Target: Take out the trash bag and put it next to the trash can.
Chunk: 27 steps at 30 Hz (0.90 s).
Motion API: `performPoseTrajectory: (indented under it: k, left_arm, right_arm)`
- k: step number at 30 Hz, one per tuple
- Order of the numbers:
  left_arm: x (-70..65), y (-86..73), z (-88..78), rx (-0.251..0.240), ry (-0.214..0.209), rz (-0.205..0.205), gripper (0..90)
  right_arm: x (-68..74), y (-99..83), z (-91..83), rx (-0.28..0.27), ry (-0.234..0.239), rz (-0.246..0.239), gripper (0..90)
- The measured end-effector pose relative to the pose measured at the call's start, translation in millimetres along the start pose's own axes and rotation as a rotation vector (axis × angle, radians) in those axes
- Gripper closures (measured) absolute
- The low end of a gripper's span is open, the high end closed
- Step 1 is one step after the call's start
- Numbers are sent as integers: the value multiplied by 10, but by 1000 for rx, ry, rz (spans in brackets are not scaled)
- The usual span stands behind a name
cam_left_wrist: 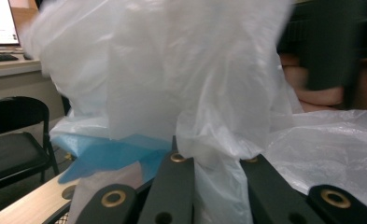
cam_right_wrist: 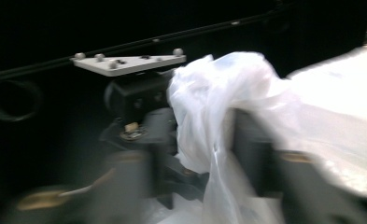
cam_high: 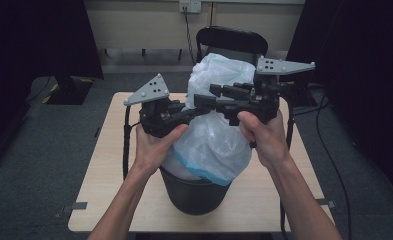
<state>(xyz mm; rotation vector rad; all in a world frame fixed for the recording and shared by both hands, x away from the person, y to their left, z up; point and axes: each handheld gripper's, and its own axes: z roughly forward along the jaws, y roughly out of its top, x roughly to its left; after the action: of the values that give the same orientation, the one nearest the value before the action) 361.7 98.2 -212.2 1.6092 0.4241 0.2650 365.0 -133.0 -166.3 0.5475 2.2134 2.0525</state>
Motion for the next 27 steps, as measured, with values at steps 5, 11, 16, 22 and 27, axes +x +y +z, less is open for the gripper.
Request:
performPoseTrajectory:
  k: [5,11,16,22,27]
  left_arm:
    - [-13,75,-102,-28,21,13,898]
    - [0,268,-216,-67,30,22,898]
    - [-75,376,-202,-88,-5,35,898]
    - [-98,387,-214,-98,-22,36,898]
    - [-54,356,-231,-99,-27,32,898]
  right_arm:
    - [14,-34,-172,11,-149,-58,138]
    - [-59,-172,-162,87,-112,-53,113]
    - [-103,-264,59,113,-50,-45,108]
    - [-157,-283,193,130,-28,-39,155]
    - [-220,-316,229,145,25,-40,552]
